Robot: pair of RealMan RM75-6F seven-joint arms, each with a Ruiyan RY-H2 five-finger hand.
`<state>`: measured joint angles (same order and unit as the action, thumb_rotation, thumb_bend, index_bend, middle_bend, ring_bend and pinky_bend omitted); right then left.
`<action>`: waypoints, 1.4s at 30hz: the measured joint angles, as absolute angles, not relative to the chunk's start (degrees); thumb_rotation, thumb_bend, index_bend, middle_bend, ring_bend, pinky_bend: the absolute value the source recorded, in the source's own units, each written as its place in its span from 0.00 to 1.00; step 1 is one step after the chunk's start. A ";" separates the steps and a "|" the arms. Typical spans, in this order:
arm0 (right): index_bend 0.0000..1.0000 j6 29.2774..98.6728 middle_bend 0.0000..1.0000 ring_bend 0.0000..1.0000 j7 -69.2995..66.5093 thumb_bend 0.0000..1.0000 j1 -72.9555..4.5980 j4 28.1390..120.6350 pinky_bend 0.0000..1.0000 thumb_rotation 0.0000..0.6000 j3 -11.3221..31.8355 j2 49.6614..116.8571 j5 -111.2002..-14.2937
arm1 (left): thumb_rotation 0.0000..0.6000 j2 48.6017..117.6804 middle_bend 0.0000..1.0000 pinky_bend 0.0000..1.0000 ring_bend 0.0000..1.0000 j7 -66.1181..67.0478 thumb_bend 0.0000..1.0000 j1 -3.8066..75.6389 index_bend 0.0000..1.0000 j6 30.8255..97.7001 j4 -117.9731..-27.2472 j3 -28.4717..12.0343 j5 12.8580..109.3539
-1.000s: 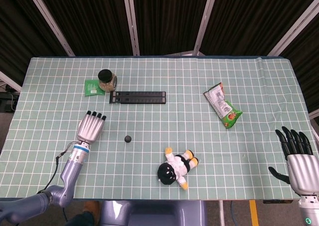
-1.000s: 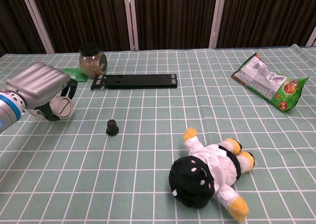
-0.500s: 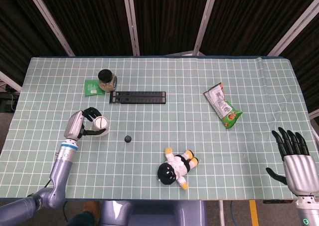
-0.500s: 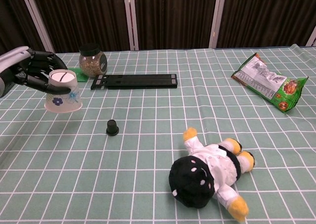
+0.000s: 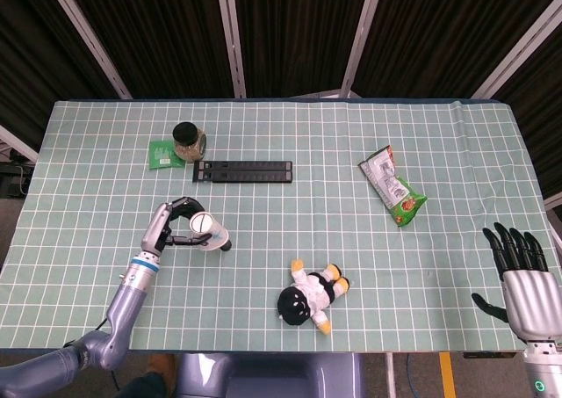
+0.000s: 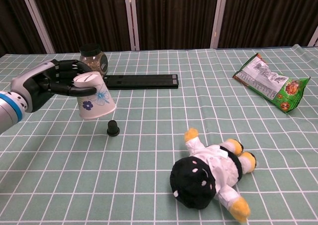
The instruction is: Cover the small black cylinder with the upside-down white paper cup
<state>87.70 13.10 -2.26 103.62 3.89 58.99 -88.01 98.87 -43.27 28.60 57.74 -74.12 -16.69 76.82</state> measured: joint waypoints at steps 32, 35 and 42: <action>0.00 89.18 0.00 0.00 10.88 0.00 -1.63 104.18 0.00 1.00 3.44 57.67 -89.51 | 1.00 99.02 0.00 0.00 0.00 -40.01 0.00 29.42 0.00 67.28 -70.79 -10.99 83.67; 0.00 89.38 0.00 0.00 11.06 0.00 -1.52 104.31 0.00 1.00 3.04 57.67 -90.54 | 1.00 95.72 0.00 0.00 0.00 -36.01 0.00 28.31 0.00 69.21 -73.59 -10.60 84.48; 0.00 89.81 0.00 0.00 11.58 0.00 -1.26 104.66 0.00 1.00 2.01 57.95 -92.95 | 1.00 84.35 0.00 0.00 0.00 -13.96 0.00 22.69 0.00 76.53 -83.65 -8.47 85.76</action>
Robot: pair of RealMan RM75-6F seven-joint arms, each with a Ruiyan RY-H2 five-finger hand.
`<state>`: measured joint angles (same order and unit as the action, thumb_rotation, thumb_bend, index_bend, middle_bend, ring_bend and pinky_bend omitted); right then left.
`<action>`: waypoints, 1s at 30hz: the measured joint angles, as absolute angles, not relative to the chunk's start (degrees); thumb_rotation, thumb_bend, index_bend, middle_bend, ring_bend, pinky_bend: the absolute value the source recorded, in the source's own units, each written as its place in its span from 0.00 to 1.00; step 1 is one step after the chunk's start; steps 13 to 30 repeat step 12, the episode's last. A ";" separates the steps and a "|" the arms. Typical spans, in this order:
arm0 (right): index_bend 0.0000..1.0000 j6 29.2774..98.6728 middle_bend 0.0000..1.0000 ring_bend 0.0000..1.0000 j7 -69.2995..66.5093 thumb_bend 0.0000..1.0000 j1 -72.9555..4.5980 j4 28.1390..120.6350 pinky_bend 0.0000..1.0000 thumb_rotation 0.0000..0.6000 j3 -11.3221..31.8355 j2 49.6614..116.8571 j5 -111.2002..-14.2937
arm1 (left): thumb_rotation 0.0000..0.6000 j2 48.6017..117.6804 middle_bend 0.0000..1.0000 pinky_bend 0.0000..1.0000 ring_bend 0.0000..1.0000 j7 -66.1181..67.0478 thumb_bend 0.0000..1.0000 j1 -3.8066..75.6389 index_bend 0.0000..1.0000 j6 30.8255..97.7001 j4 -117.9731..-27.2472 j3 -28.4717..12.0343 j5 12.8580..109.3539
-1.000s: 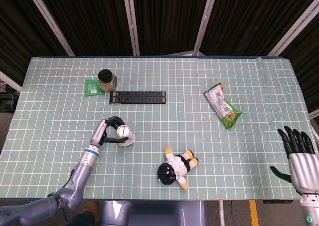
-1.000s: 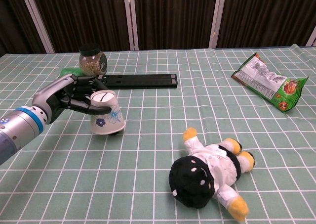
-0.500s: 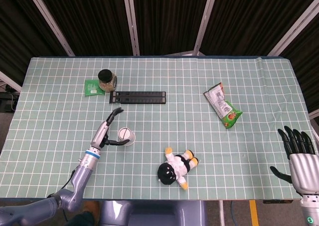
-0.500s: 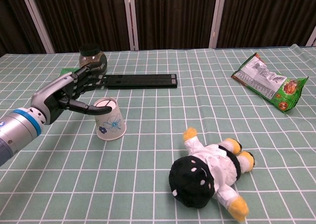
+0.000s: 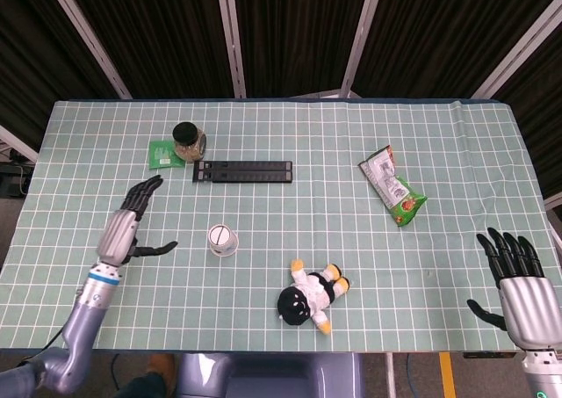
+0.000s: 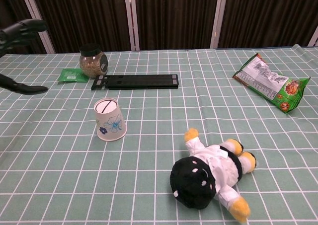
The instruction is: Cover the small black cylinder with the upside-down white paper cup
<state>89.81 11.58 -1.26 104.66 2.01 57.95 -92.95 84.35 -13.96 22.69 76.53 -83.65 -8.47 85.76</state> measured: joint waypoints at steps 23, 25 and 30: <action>0.00 92.52 0.00 0.00 10.47 0.00 -0.22 106.14 0.00 1.00 1.23 56.91 -96.69 | 1.00 64.32 0.00 0.00 0.00 8.62 0.00 7.19 0.00 90.03 -103.86 0.80 87.07; 0.00 92.52 0.00 0.00 10.47 0.00 -0.22 106.14 0.00 1.00 1.23 56.91 -96.69 | 1.00 64.32 0.00 0.00 0.00 8.62 0.00 7.19 0.00 90.03 -103.86 0.80 87.07; 0.00 92.52 0.00 0.00 10.47 0.00 -0.22 106.14 0.00 1.00 1.23 56.91 -96.69 | 1.00 64.32 0.00 0.00 0.00 8.62 0.00 7.19 0.00 90.03 -103.86 0.80 87.07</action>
